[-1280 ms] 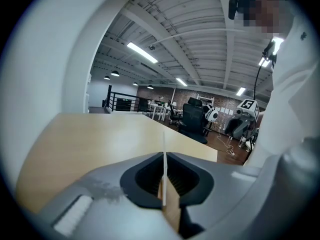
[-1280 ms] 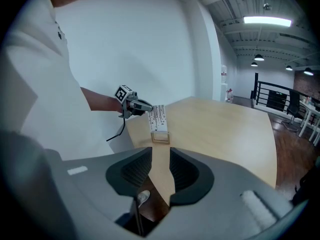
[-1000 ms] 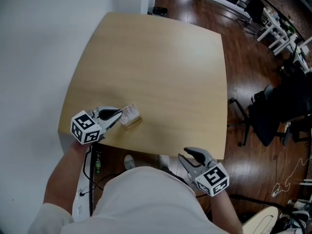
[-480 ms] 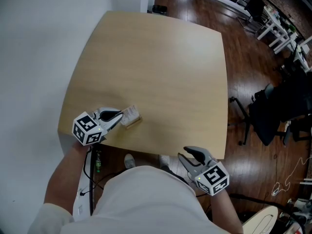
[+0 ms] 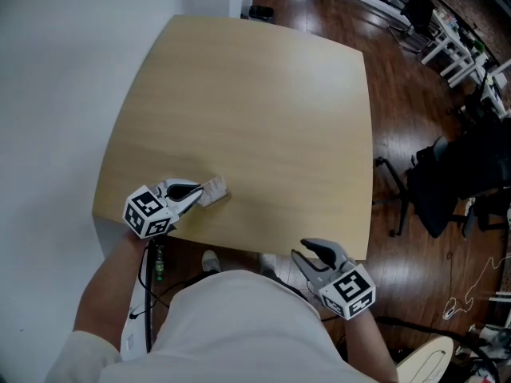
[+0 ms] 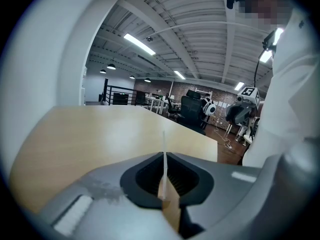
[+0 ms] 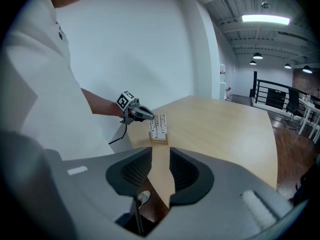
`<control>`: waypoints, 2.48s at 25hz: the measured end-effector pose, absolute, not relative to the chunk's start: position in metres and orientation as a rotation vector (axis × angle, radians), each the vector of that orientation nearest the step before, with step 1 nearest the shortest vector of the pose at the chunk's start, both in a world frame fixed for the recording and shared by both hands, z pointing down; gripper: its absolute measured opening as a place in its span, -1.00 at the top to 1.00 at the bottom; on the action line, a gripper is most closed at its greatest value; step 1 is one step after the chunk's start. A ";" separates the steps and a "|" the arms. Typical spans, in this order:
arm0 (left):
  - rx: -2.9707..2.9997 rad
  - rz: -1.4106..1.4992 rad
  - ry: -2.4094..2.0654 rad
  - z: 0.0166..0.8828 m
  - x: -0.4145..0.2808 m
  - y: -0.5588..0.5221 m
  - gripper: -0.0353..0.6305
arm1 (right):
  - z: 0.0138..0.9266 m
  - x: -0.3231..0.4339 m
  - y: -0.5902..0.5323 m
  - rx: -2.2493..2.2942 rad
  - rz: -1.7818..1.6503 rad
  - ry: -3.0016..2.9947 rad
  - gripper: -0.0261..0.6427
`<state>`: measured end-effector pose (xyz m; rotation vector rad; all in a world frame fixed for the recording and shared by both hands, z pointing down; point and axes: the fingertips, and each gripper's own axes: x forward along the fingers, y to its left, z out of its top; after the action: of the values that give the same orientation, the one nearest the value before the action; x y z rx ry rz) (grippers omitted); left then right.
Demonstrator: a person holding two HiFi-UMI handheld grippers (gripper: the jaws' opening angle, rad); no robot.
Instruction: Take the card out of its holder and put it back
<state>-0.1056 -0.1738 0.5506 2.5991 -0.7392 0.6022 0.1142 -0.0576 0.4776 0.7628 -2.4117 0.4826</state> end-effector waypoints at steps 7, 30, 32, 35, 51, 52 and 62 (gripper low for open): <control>2.615 0.623 -0.721 0.562 -0.106 -0.171 0.85 | 0.480 0.114 -0.058 0.765 0.486 -2.405 0.57; 2.510 0.589 -1.243 0.486 -0.129 -0.142 0.68 | 0.482 0.126 -0.081 0.532 0.406 -2.514 0.57; 2.469 0.579 -1.301 0.478 -0.124 -0.125 0.71 | 0.484 0.128 -0.082 0.478 0.398 -2.536 0.57; 2.396 0.510 -1.367 0.467 -0.106 -0.096 0.73 | 0.488 0.133 -0.083 0.376 0.391 -2.568 0.57; 2.359 0.424 -1.312 0.447 0.004 0.057 0.75 | 0.482 0.151 -0.019 0.242 0.332 -2.596 0.57; 2.373 0.416 -1.307 0.444 0.001 0.070 0.75 | 0.480 0.151 -0.009 0.256 0.325 -2.597 0.57; 2.416 0.310 -1.328 0.426 -0.054 0.231 0.77 | 0.444 0.126 0.150 0.448 0.295 -2.632 0.57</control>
<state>-0.0544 0.2309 0.4259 2.4162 -1.3282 0.3104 0.1265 0.1502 0.4442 0.4476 -2.6317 0.2955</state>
